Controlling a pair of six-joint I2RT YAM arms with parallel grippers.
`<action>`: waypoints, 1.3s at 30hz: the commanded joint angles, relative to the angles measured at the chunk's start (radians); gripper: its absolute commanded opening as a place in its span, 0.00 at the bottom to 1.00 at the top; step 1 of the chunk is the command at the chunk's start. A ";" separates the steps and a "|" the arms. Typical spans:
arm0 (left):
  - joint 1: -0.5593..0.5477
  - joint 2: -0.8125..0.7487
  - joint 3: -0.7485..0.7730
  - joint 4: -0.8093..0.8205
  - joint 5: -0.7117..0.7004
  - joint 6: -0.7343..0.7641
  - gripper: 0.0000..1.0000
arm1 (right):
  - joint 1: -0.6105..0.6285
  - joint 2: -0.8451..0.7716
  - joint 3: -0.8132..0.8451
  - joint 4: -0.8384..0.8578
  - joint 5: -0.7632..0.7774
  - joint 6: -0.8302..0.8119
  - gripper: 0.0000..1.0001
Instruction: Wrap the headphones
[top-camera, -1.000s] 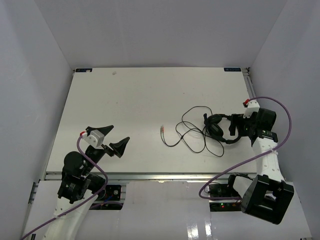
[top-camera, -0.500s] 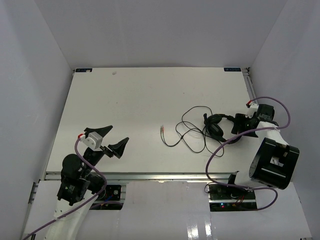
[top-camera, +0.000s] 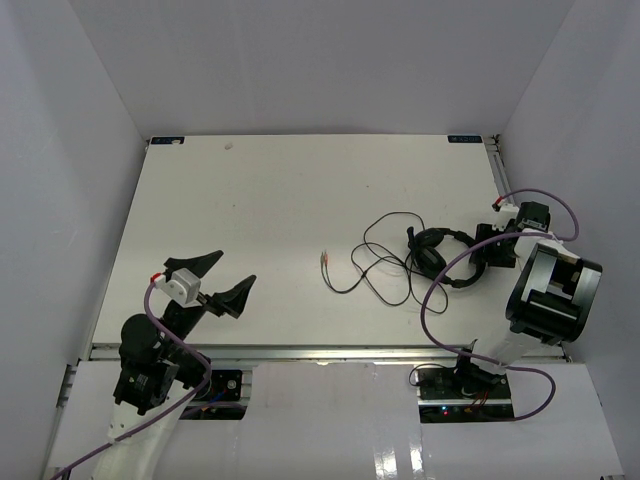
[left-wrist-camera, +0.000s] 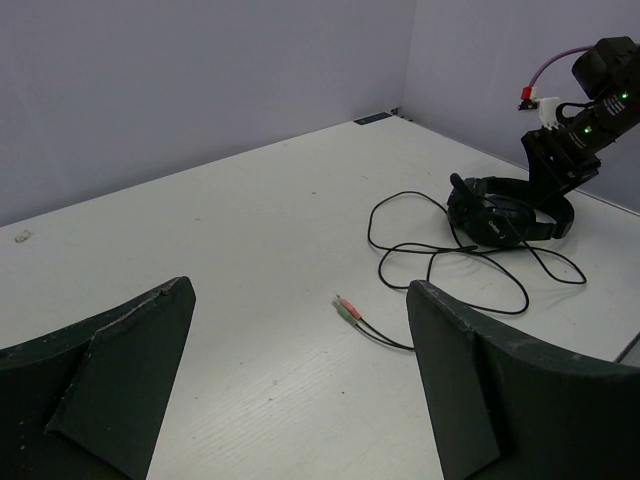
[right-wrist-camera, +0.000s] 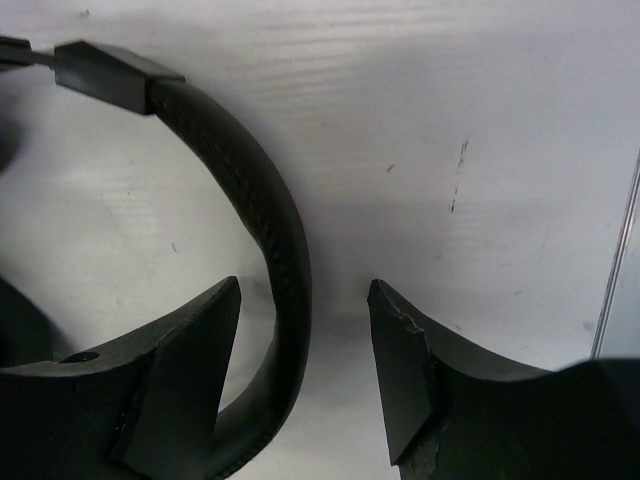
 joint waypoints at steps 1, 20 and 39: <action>-0.004 -0.004 -0.005 0.008 0.003 0.005 0.98 | 0.007 0.067 0.019 0.005 -0.052 -0.074 0.59; -0.004 -0.004 -0.005 0.006 -0.006 0.004 0.98 | 0.009 0.004 -0.063 -0.020 -0.036 -0.138 0.33; -0.004 0.050 0.008 0.010 0.060 -0.007 0.98 | 0.014 -0.312 -0.052 -0.150 -0.298 -0.106 0.08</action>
